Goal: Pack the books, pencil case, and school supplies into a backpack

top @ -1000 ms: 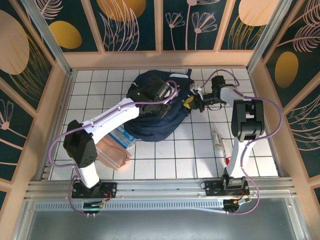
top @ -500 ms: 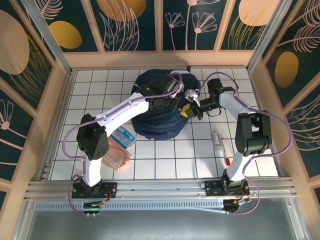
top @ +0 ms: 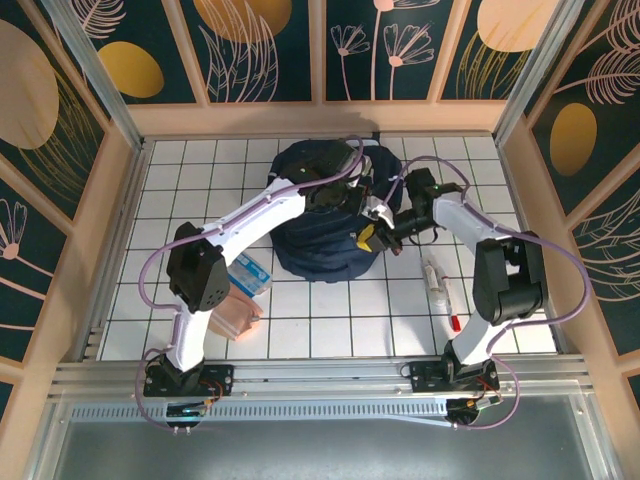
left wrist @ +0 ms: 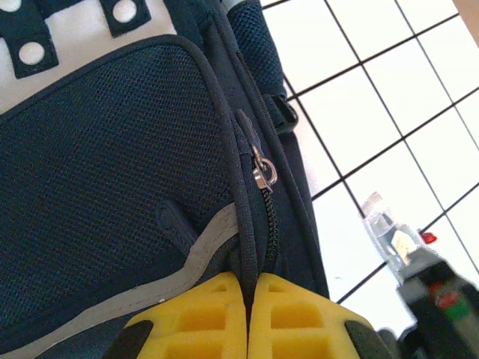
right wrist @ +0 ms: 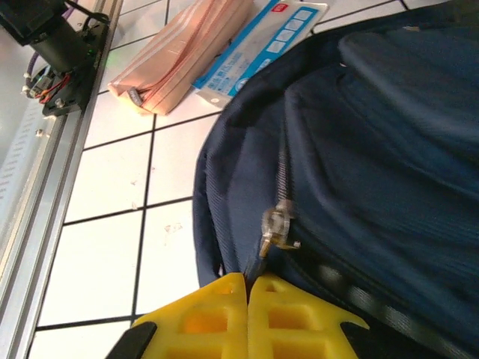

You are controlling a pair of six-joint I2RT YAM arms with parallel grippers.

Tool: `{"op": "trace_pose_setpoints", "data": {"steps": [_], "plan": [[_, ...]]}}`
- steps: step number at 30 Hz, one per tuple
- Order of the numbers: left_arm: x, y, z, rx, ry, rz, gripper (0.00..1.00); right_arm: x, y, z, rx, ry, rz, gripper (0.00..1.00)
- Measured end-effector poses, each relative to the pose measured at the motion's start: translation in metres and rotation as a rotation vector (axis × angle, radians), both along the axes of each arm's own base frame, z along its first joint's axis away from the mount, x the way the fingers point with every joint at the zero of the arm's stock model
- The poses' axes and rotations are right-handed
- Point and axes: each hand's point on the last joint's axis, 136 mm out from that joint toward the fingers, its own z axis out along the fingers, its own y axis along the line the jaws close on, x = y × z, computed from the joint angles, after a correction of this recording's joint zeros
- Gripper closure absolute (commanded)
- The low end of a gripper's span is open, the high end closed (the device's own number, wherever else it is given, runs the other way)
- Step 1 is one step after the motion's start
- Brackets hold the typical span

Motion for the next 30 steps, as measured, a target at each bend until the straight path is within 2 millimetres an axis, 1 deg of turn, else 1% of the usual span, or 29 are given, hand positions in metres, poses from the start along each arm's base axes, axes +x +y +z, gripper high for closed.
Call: {"op": "trace_pose_setpoints", "data": {"steps": [1, 2, 4, 6, 7, 9, 11, 12, 13, 14, 15, 16, 17, 20, 22, 23, 25, 26, 27, 28, 30], "plan": [[0.001, -0.003, 0.0, -0.011, 0.006, 0.002, 1.0, -0.008, 0.003, 0.0, 0.01, 0.015, 0.015, 1.0], [0.005, -0.005, 0.003, -0.03, 0.002, 0.018, 1.0, -0.022, 0.007, -0.003, 0.022, 0.045, 0.038, 1.0], [0.013, -0.018, 0.002, -0.078, -0.008, 0.033, 1.0, -0.048, 0.024, -0.005, 0.048, 0.08, 0.11, 1.0], [0.017, -0.031, -0.006, -0.111, -0.005, 0.044, 1.0, -0.071, 0.041, -0.009, 0.056, 0.092, 0.168, 1.0], [0.017, -0.036, -0.01, -0.122, 0.004, 0.039, 1.0, -0.078, 0.044, -0.011, 0.052, 0.107, 0.174, 1.0], [0.016, -0.04, -0.012, -0.139, 0.023, 0.053, 1.0, -0.08, 0.041, -0.023, 0.016, 0.139, 0.121, 1.0], [0.018, -0.041, -0.011, -0.154, 0.024, 0.061, 1.0, -0.078, 0.04, -0.027, 0.008, 0.138, 0.077, 1.0], [0.019, -0.043, -0.01, -0.162, 0.02, 0.064, 1.0, -0.078, 0.04, -0.025, 0.018, 0.121, 0.056, 1.0], [0.02, -0.043, -0.009, -0.167, 0.015, 0.065, 1.0, -0.078, 0.038, -0.021, 0.029, 0.102, 0.037, 0.97], [0.02, -0.044, -0.009, -0.17, 0.012, 0.064, 1.0, -0.078, 0.036, -0.013, 0.05, 0.068, 0.017, 0.96], [0.02, -0.044, -0.011, -0.171, 0.011, 0.064, 1.0, -0.078, 0.033, -0.004, 0.073, 0.03, -0.005, 0.92], [0.02, -0.044, -0.012, -0.171, 0.011, 0.064, 1.0, -0.077, 0.03, 0.006, 0.094, -0.008, -0.026, 0.89], [0.02, -0.043, -0.014, -0.171, 0.011, 0.064, 1.0, -0.074, 0.027, 0.017, 0.119, -0.056, -0.052, 0.89], [0.017, -0.04, -0.015, -0.165, 0.011, 0.064, 1.0, -0.058, 0.011, 0.045, 0.171, -0.195, -0.163, 0.83], [0.018, -0.038, -0.012, -0.162, -0.003, 0.068, 1.0, -0.046, -0.003, 0.054, 0.188, -0.253, -0.256, 0.83], [0.019, -0.036, -0.008, -0.161, -0.012, 0.071, 1.0, -0.04, -0.012, 0.055, 0.186, -0.276, -0.31, 0.78], [0.019, -0.03, -0.002, -0.161, -0.027, 0.073, 1.0, -0.027, -0.026, 0.055, 0.169, -0.299, -0.404, 0.6], [0.018, -0.025, 0.002, -0.16, -0.033, 0.074, 1.0, -0.018, -0.034, 0.054, 0.155, -0.314, -0.456, 0.48], [0.018, -0.019, 0.005, -0.16, -0.038, 0.079, 1.0, -0.009, -0.042, 0.053, 0.14, -0.319, -0.51, 0.39], [0.018, -0.014, 0.009, -0.16, -0.041, 0.083, 1.0, -0.001, -0.049, 0.053, 0.13, -0.333, -0.552, 0.36], [0.018, -0.004, 0.017, -0.166, -0.049, 0.091, 1.0, 0.012, -0.062, 0.055, 0.118, -0.355, -0.617, 0.34]]}}
